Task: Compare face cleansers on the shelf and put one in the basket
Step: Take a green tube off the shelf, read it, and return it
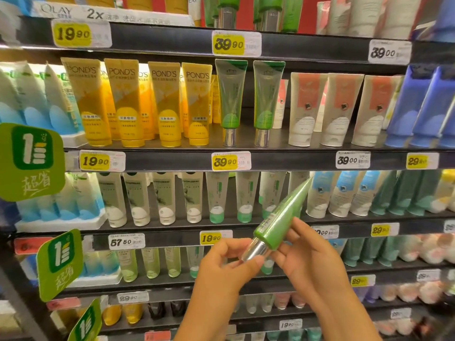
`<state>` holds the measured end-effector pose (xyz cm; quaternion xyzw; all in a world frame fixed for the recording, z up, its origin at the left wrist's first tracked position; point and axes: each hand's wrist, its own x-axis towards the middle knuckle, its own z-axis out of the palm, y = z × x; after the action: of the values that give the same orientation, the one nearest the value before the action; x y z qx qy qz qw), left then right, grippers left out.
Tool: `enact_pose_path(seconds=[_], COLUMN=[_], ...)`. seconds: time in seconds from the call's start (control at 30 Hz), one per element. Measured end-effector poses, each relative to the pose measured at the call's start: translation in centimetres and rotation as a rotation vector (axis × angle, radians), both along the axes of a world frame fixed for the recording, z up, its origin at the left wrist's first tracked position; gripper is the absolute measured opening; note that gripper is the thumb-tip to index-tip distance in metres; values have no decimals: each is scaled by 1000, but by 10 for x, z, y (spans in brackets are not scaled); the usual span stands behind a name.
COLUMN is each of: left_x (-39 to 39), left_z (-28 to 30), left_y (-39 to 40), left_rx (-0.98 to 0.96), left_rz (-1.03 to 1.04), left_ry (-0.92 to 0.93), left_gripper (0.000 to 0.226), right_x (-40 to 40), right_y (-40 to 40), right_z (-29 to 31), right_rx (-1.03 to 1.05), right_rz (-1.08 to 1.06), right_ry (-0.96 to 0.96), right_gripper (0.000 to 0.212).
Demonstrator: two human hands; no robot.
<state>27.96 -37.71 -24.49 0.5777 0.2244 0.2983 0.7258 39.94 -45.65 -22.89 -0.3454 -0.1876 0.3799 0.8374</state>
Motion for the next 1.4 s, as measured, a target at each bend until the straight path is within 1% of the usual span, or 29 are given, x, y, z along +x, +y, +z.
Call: enact_pose_path(seconds=[0.07, 0.13, 0.23, 0.37, 0.5, 0.57, 0.73, 0.83, 0.9, 1.0, 1.07, 1.2, 1.3, 1.4], left_x=[-2, -2, -1, 2, 12, 19, 42, 57, 67, 83, 95, 122, 139, 151], left_z=[1, 2, 3, 12, 24, 30, 40, 41, 43, 45, 47, 52, 62, 72], left_y=[1, 1, 0, -3, -11, -17, -32, -42, -50, -61, -68, -79, -83, -86], left_rx=[-153, -321, -442, -506, -529, -537, -573, -563, -544, -482, -394, -194, -56, 73], left_rz=[-81, -167, -238, -306, -399, -428, -447, -452, -440, -410, -355, -194, -124, -61], left_ry=[-48, -100, -103, -129, -174, -188, -238, -265, -275, -275, -258, -246, -256, -228], left_gripper=[35, 37, 37, 27, 41, 44, 34, 35, 30, 30, 30, 48, 45, 37], right_x=[0, 0, 3, 11, 22, 29, 50, 65, 76, 93, 104, 128, 144, 160], right_y=[-2, -4, -6, -8, -9, -11, -21, -29, -35, -45, -52, -63, -69, -71], right_z=[1, 0, 0, 7, 20, 25, 40, 46, 48, 51, 56, 71, 86, 102], right_rx=[9, 12, -4, -37, -49, -63, -108, -114, -111, -83, -48, -20, 3, 21], right_rz=[-6, -18, -21, -20, -14, -5, 21, 38, 56, 80, 98, 123, 153, 119], right_ry=[-5, -14, -52, -75, -62, -47, -53, -50, -73, -136, -201, -378, -476, -589], right_gripper=[33, 32, 31, 33, 41, 42, 37, 41, 41, 29, 24, 28, 32, 37])
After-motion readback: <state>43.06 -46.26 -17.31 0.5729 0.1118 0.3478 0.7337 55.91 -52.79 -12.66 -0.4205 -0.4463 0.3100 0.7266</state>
